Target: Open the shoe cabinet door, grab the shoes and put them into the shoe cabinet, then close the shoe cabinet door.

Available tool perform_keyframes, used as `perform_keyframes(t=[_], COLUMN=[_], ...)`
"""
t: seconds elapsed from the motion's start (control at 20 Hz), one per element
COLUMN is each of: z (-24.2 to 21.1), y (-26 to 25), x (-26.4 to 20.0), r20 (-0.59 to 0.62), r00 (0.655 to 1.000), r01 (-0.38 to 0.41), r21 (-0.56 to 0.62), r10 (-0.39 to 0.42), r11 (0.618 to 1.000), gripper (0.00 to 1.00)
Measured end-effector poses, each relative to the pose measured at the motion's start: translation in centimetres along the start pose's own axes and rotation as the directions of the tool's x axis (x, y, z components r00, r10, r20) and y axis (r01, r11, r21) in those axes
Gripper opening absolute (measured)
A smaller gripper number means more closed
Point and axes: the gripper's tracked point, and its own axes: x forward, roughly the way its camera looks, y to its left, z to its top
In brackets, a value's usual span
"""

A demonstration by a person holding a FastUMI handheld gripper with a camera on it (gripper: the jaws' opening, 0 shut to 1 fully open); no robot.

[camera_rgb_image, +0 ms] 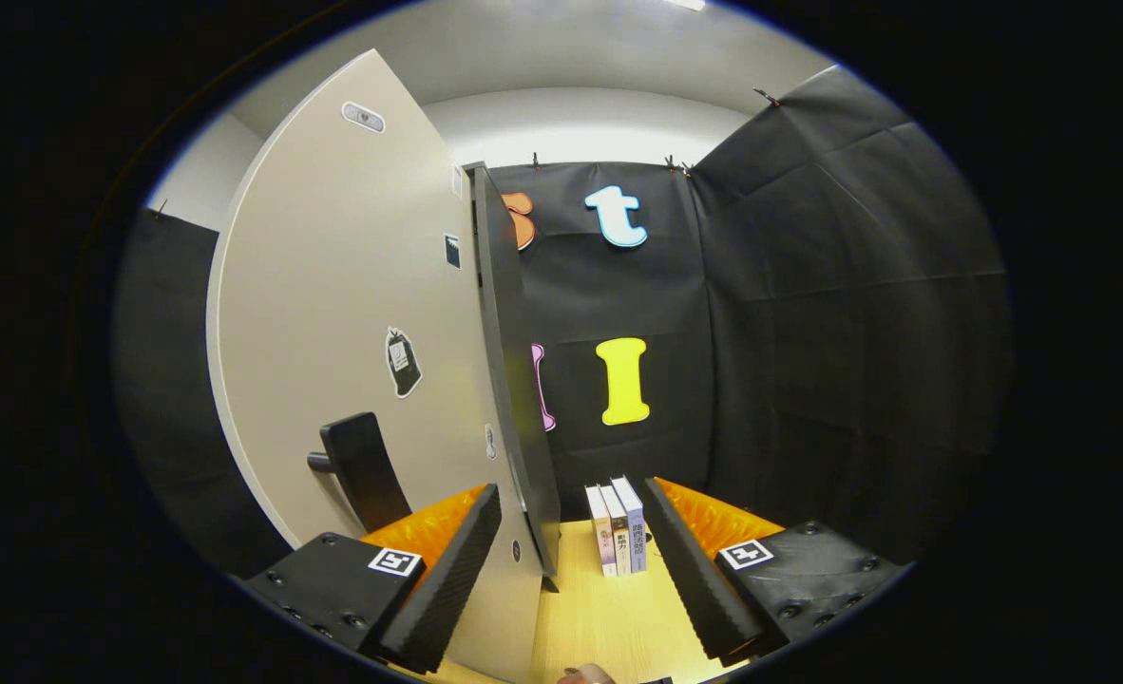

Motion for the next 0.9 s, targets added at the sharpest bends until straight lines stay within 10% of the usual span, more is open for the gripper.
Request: perform_keyframes(t=[0.9], z=[-1.4], y=[14.2], x=[0.5], r20=[0.034], r00=[0.998], r01=[0.047], r21=[-0.016], r10=[-0.047], r11=[0.999], gripper=[0.98])
